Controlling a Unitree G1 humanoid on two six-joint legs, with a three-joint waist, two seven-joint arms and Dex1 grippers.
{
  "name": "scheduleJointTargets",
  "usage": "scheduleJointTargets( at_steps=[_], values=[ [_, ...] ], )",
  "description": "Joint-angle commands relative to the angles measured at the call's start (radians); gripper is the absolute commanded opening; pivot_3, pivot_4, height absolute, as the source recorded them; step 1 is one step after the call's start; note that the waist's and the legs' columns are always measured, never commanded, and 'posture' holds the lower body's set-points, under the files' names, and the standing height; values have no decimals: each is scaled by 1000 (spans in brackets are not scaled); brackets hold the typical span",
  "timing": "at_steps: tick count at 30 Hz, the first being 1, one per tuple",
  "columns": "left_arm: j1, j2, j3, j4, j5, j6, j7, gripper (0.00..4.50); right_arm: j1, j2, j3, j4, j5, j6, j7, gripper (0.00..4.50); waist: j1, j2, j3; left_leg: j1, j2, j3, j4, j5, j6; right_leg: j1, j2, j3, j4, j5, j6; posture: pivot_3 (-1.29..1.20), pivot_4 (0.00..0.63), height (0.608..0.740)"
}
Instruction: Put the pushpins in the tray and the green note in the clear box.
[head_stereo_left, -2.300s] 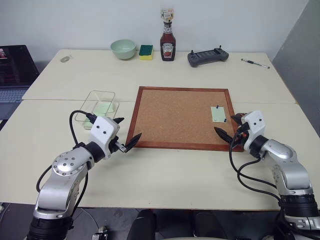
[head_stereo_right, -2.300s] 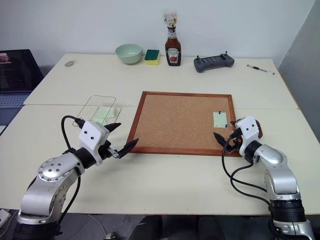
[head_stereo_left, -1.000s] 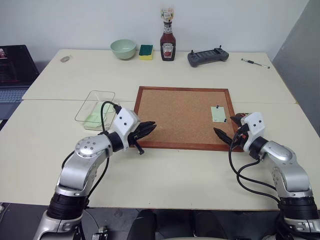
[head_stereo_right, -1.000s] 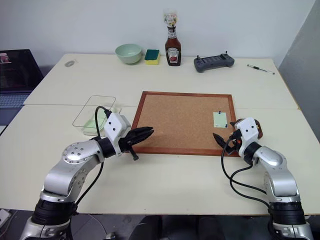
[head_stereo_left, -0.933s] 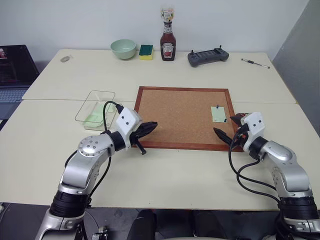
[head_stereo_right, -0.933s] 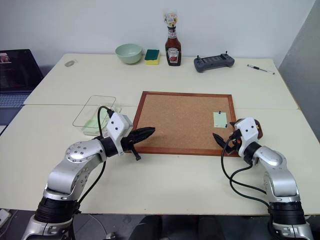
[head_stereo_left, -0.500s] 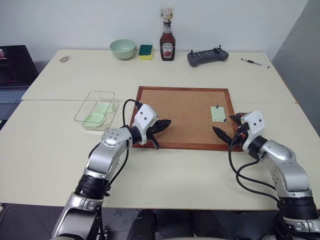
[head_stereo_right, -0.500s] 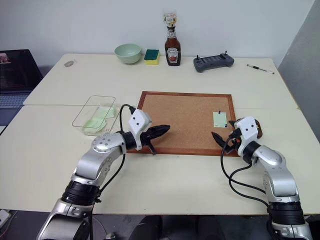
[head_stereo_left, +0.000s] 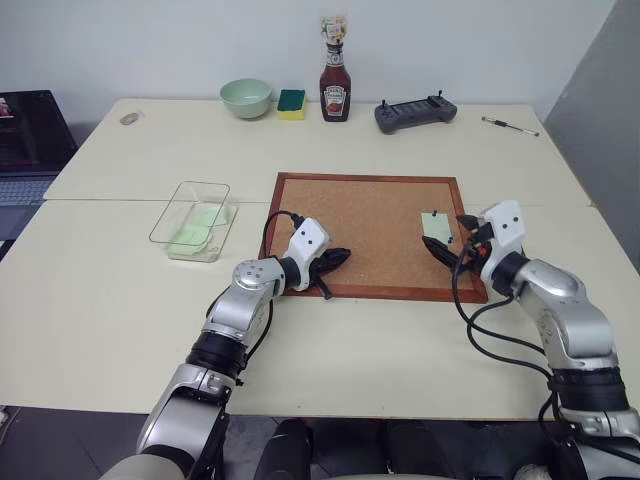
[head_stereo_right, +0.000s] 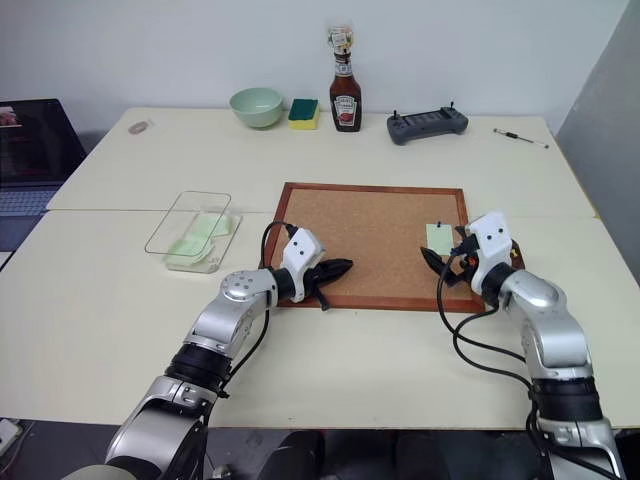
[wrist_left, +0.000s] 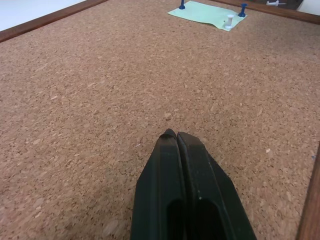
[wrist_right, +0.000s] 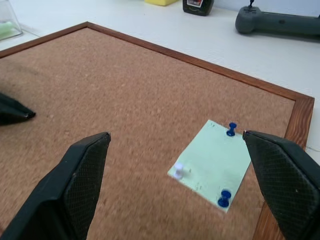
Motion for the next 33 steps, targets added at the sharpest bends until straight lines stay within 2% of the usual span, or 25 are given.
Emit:
scheduleJointTargets(
  at_steps=[1, 11, 13, 14, 18, 33],
  values=[
    [10, -13, -12, 0, 15, -10, -8, 75, -122, 29, 12, 140, -31, -22, -26, 4500, -2, 0, 0, 0, 0, 0, 0, 0, 0, 0, 0, 0, 0, 0, 0, 0, 150, 740],
    [54, -13, -5, -74, 12, 34, -21, 75, -308, 85, 26, 509, -99, -150, -42, 4500, -11, 0, 0, -1, -1, 0, -1, 2, -3, -1, -2, 0, -1, 0, 0, 0, 150, 740],
    [61, -10, -3, -86, 12, 41, -21, 0, -322, 88, 20, 547, -103, -171, -45, 4132, -15, 0, 0, -1, -2, 1, -1, 2, -3, -1, -3, 0, -1, 0, 0, 0, 150, 740],
    [64, -9, -2, -91, 12, 45, -21, 0, -329, 89, 17, 567, -104, -182, -48, 4086, -18, 0, 0, -1, -2, 1, -1, 2, -3, -1, -3, 0, -1, 0, 0, 0, 150, 740],
    [74, -7, -2, -110, 15, 56, -21, 0, -345, 98, 1, 621, -100, -211, -58, 3146, -19, 1, 0, -1, -2, 1, -1, 2, -3, -1, -3, 0, 0, 0, 0, 0, 150, 740],
    [75, -6, -8, -110, 25, 57, -26, 0, -380, 123, -30, 699, -99, -248, -78, 132, -20, 1, -1, -1, -2, 1, -1, 2, -3, -1, -3, 0, 0, 0, 0, 0, 150, 740]
  ],
)
